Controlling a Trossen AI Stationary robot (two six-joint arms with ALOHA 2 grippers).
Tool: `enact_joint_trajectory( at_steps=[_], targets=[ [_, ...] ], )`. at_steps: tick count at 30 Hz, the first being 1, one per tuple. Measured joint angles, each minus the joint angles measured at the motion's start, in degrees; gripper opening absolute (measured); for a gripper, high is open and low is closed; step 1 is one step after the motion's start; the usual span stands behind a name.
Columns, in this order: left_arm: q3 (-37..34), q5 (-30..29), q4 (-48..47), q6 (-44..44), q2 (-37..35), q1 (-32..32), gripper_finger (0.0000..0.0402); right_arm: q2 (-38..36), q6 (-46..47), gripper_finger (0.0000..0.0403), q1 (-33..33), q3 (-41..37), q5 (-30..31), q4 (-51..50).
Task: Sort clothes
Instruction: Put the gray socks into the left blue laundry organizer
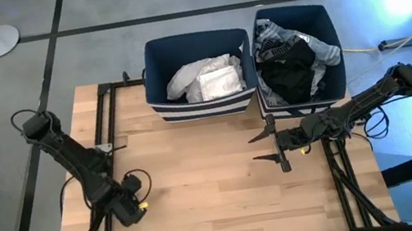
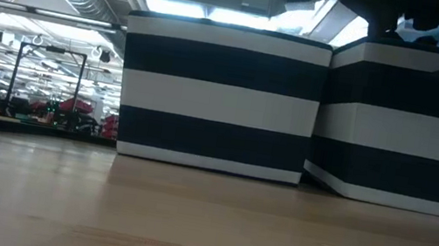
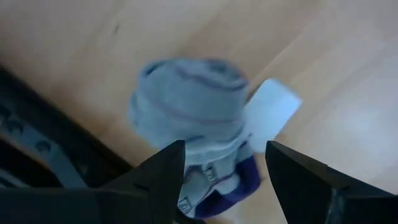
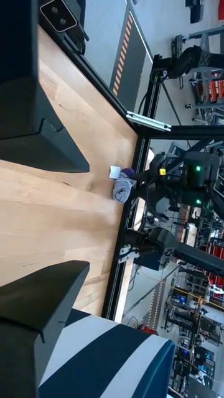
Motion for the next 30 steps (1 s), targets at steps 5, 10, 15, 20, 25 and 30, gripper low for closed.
enact_joint_trajectory(
  at_steps=[5,10,15,20,25,30],
  targets=[
    [-2.5,0.0,3.2,-4.7,0.0,-3.3,0.0212,0.0,0.0,0.0246,0.0,0.0,0.0,0.0],
    [-5.1,0.0,7.5,-5.1,0.5,-4.3,0.0212,0.0,0.0,0.0246,0.0,0.0,0.0,0.0],
    [-7.9,0.2,8.0,-5.4,2.0,-4.3,0.0212,0.0,0.0,0.0246,0.0,0.0,0.0,0.0],
    [-8.4,0.2,8.8,-3.3,3.5,-4.3,0.0211,0.0,0.0,0.0246,0.0,0.0,0.0,0.0],
    [-8.6,-0.5,10.7,0.6,4.3,-4.3,0.0194,0.0,0.0,0.0246,0.0,0.0,0.2,0.0],
    [-8.6,-1.5,11.6,5.7,4.3,-4.3,0.0138,0.0,1.3,0.0246,0.0,0.0,1.5,-0.1]
  ],
)
